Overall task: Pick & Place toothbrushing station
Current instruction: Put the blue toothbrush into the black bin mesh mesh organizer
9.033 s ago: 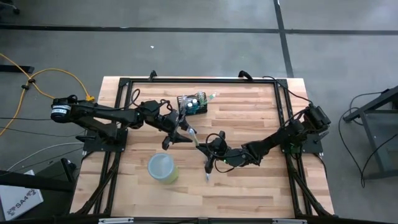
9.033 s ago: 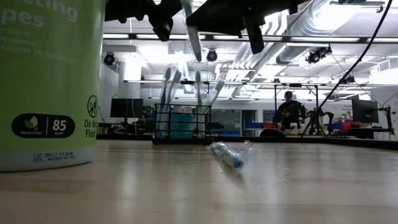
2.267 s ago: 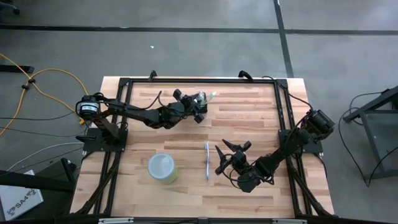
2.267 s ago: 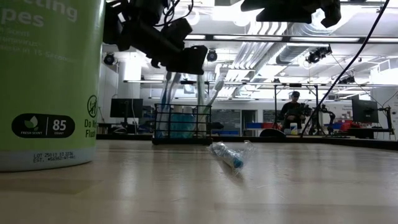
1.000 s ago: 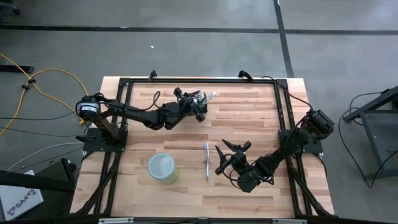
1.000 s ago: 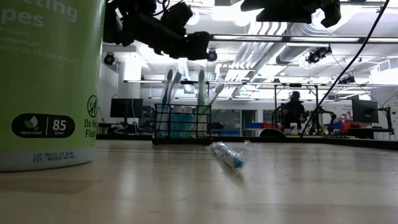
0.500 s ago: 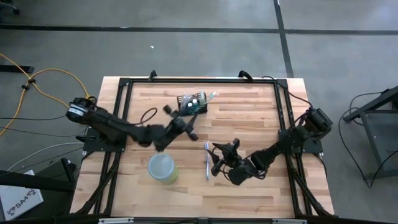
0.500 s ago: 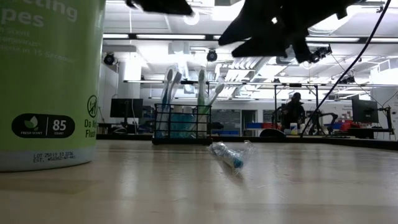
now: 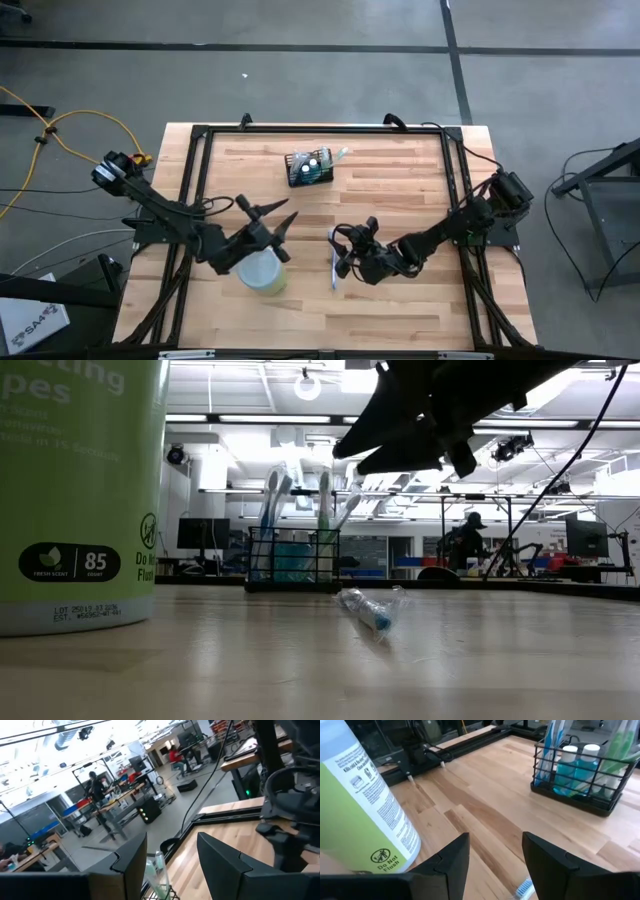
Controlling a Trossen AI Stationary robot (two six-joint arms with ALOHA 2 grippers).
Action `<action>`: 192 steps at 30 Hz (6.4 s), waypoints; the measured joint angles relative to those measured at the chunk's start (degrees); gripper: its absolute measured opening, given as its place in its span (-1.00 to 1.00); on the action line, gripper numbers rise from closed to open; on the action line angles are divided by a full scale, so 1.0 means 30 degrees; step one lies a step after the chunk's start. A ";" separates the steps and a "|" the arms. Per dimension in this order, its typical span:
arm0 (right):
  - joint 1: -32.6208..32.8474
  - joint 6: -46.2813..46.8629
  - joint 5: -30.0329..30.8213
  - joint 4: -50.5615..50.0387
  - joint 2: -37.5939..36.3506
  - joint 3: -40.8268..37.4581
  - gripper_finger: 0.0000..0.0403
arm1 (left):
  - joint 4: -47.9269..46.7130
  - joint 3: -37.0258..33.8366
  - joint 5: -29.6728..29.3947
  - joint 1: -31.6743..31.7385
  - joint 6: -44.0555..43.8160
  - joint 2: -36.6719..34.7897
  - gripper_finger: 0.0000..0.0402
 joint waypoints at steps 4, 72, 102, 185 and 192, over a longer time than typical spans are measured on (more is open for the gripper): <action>-0.0107 0.0029 -0.0278 0.0009 0.0000 0.0000 -0.14 | -0.0015 0.0000 -0.0329 -0.0281 -0.0304 -0.0065 -0.16; 0.0264 1.5220 -1.0702 -0.1696 0.2520 0.0000 -0.14 | -1.8695 -0.0488 2.1258 0.7694 -1.1366 -0.7613 -0.47; -0.0418 1.5674 -1.0277 -0.2353 0.4619 0.1537 -0.56 | -1.9081 -0.0488 2.2644 0.7665 -1.1227 -0.7613 -0.47; 0.4903 -1.2627 1.2470 1.3704 0.3417 0.1508 -0.99 | -1.3579 -0.0488 2.5045 0.7672 -1.3103 -0.7621 -0.47; 0.3806 -1.7440 1.0323 1.7190 0.3417 0.1508 -0.99 | -1.2626 -0.0488 2.5616 0.7677 -1.3192 -0.7621 -0.47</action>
